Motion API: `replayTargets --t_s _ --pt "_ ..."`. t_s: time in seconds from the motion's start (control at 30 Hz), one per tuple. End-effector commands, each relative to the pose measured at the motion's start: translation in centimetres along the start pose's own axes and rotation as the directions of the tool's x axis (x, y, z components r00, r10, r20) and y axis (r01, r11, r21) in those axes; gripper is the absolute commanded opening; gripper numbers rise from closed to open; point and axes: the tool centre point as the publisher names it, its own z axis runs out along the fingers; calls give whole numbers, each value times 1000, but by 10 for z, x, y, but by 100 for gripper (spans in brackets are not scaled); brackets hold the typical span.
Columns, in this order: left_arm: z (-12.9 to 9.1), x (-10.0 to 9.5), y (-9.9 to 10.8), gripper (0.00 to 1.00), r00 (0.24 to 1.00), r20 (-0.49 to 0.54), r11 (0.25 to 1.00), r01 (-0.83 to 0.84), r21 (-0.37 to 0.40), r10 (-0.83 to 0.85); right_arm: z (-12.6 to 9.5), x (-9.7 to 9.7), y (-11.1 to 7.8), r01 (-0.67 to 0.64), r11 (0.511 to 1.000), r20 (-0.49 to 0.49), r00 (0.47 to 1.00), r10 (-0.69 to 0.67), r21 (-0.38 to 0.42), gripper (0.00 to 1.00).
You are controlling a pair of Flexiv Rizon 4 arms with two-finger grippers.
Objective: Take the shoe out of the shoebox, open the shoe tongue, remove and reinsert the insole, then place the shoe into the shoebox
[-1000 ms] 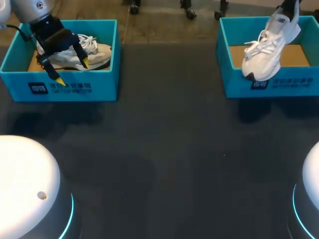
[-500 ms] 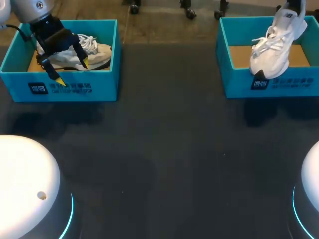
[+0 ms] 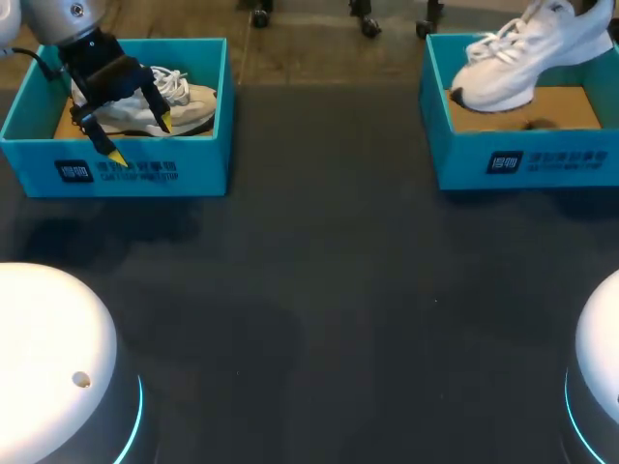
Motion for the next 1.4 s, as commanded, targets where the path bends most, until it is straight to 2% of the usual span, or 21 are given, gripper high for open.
replayTargets --t_s 0.03,0.4,0.53,0.77,0.97,1.03,1.4 --pt "0 -1 1 100 1000 -3 1000 -1 -1 1 4 4 -3 -216 975 12 976 216 48 0" --pt "0 -1 1 100 1000 -3 1000 -1 -1 1 4 4 -3 -216 975 12 976 216 48 0" --pt "0 -1 1 100 1000 -3 1000 -1 -1 1 17 -7 -6 -305 950 -34 951 307 69 0" --pt "0 -1 1 100 1000 -3 1000 -1 -1 1 43 -19 -12 -436 894 -15 898 440 107 0" --pt "0 -1 1 100 1000 -3 1000 -1 -1 1 61 -19 -9 -473 871 -11 878 479 135 0" --pt "0 -1 1 100 1000 -3 1000 -1 -1 1 70 -20 -13 -506 843 -42 853 521 183 0" --pt "0 -1 1 100 1000 -3 1000 -1 -1 1 70 -20 -13 -506 843 -42 853 521 183 0"
